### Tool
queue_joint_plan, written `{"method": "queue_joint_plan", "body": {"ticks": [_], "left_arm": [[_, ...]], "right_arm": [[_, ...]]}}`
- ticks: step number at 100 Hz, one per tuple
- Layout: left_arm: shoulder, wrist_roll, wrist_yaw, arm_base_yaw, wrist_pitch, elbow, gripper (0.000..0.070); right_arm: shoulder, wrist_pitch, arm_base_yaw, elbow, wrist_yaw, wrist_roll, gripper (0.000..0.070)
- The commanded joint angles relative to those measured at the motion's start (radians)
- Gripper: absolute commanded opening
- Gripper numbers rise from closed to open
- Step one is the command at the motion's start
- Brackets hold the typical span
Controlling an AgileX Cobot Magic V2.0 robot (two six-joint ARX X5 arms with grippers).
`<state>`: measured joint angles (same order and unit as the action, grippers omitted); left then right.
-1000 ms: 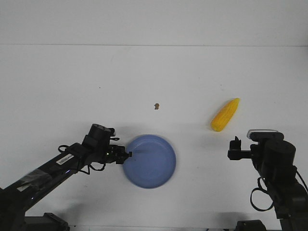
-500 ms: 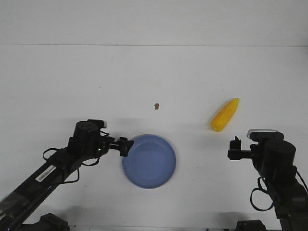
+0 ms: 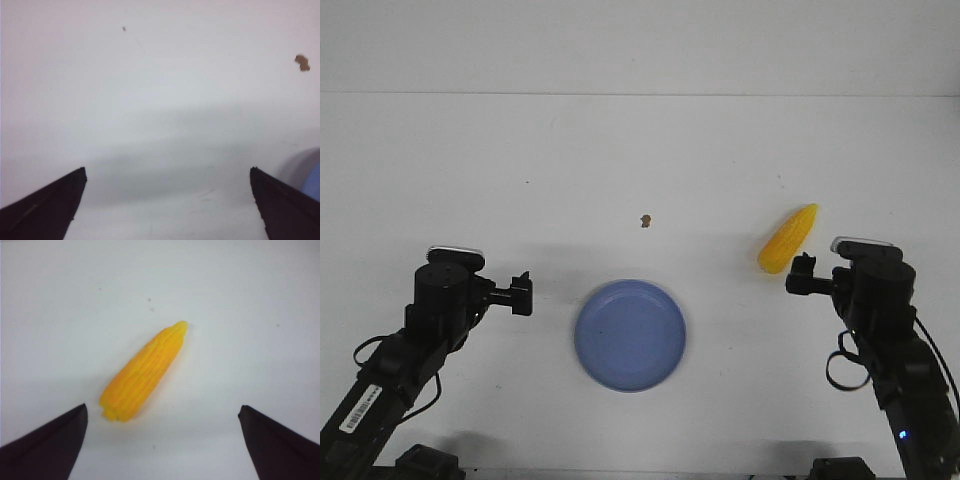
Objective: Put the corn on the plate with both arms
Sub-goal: 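Withdraw the left gripper and grasp the yellow corn with the right gripper, then carry the corn with the right gripper and lower it onto the plate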
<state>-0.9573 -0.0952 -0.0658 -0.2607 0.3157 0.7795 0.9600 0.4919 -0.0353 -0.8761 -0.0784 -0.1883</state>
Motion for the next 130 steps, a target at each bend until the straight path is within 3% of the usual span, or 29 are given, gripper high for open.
{"method": "queue_joint_plan", "body": {"ticks": [1,31,58,63,72,76,105,130], "left_arm": [[-0.007,0.016,-0.003,-0.001,-0.006,0.005,0.0672],[-0.007,0.016,-0.003,-0.001,-0.002,0.005,0.0673],[-0.007,0.016,-0.003,-0.001,-0.002,0.005,0.0672],[-0.007,0.016,-0.003,-0.001,-0.002,0.005,0.0673],[-0.007,0.016,-0.003,-0.001,-0.002,0.005,0.0673],[-0.007,0.016,-0.003,-0.001,-0.002,0.005,0.0673],[-0.007,0.016,-0.002,-0.001,-0.002,0.005,0.0673],[-0.007,0.016,-0.003,-0.001,-0.002,0.005,0.0673]], "right_arm": [[0.079,-0.062,0.011,-0.016,0.003,-0.072,0.0636],[0.447,-0.352,0.044,-0.024,0.073,-0.216,0.0636],[0.660,-0.351,0.041,-0.117,0.094,-0.216,0.0631],[0.678,-0.344,0.041,-0.125,0.109,-0.216,0.0572],[0.686,-0.317,0.041,-0.127,0.126,-0.214,0.0290],[0.686,-0.309,0.041,-0.127,0.134,-0.208,0.0218],[0.591,-0.208,0.005,-0.131,0.189,-0.144,0.0212],[0.387,-0.105,-0.257,-0.131,0.202,-0.097,0.0213]]}}
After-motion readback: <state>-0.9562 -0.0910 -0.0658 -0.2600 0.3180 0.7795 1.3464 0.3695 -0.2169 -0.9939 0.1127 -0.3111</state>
